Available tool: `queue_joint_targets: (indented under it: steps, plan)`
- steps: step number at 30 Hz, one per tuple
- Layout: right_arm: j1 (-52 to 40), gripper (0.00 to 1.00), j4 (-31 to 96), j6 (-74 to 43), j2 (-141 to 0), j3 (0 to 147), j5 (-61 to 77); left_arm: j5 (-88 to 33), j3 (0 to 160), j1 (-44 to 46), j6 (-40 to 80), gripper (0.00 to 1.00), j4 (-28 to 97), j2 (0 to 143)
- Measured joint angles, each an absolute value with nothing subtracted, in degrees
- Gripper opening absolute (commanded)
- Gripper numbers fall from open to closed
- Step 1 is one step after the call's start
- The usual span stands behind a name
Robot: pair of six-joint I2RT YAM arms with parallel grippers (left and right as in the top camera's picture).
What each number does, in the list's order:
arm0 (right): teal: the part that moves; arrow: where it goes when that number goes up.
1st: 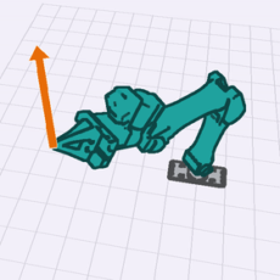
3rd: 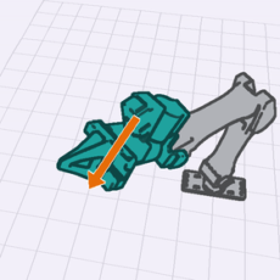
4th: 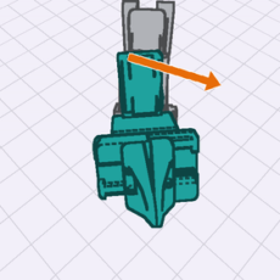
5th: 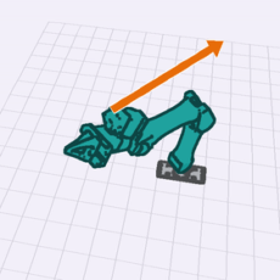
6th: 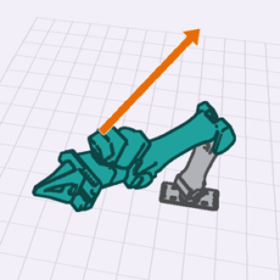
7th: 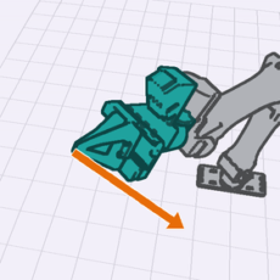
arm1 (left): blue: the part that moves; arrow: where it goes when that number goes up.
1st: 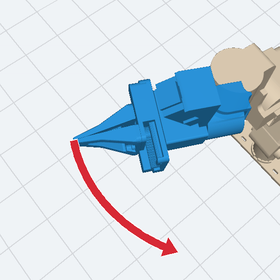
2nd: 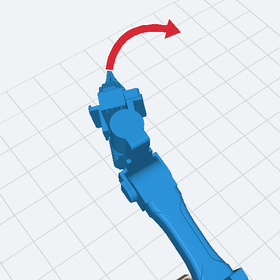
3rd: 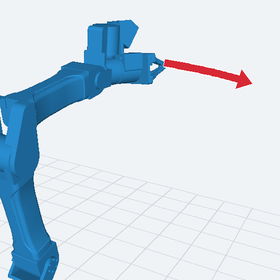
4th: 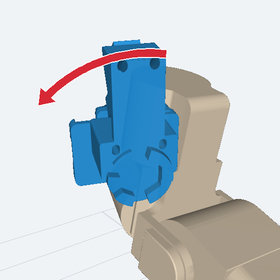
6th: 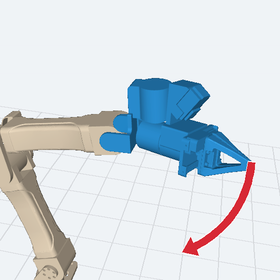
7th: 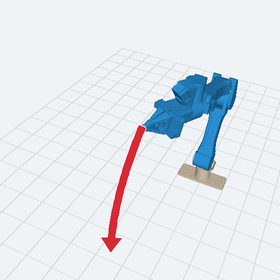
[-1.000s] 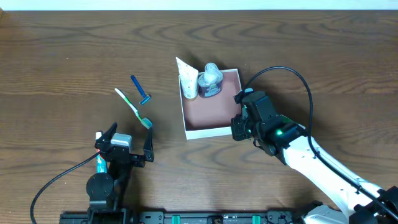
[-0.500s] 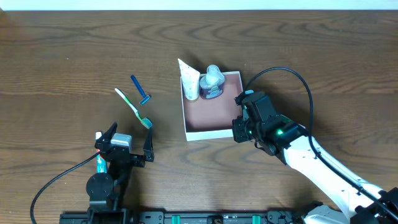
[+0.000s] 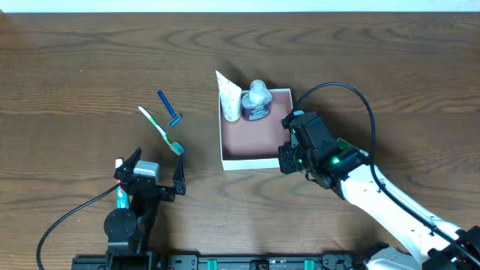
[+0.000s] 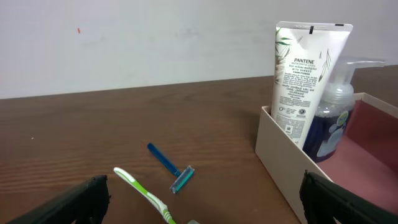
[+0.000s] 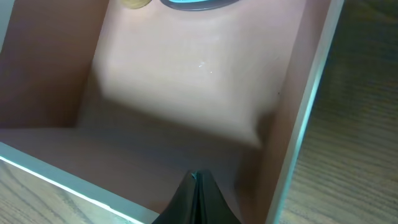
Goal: Pack container
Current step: 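Withdraw the right gripper from the box toward the green soap bar, then lower the right gripper over the green Dettol soap bar to grasp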
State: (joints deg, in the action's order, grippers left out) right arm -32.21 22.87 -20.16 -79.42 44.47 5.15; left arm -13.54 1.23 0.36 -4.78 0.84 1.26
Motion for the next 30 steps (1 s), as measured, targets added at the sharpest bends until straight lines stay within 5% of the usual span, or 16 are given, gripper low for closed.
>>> queue_joint_targets:
  steps: [13, 20, 30]
  plan:
    - [-32.2, 0.02, 31.2, -17.8, -78.2, 55.2, 4.7, -13.5, 1.2, 0.4, -4.8, 0.98, 0.9, 1.3]
    - [-28.5, 0.54, 44.7, -16.5, -73.0, 66.7, -0.5, -13.6, 1.2, 0.4, -4.8, 0.98, 0.9, 1.3]
    - [-11.2, 0.77, 57.4, -19.1, -72.7, 66.3, -2.3, -13.6, 1.2, 0.4, -4.8, 0.98, 0.9, 1.3]
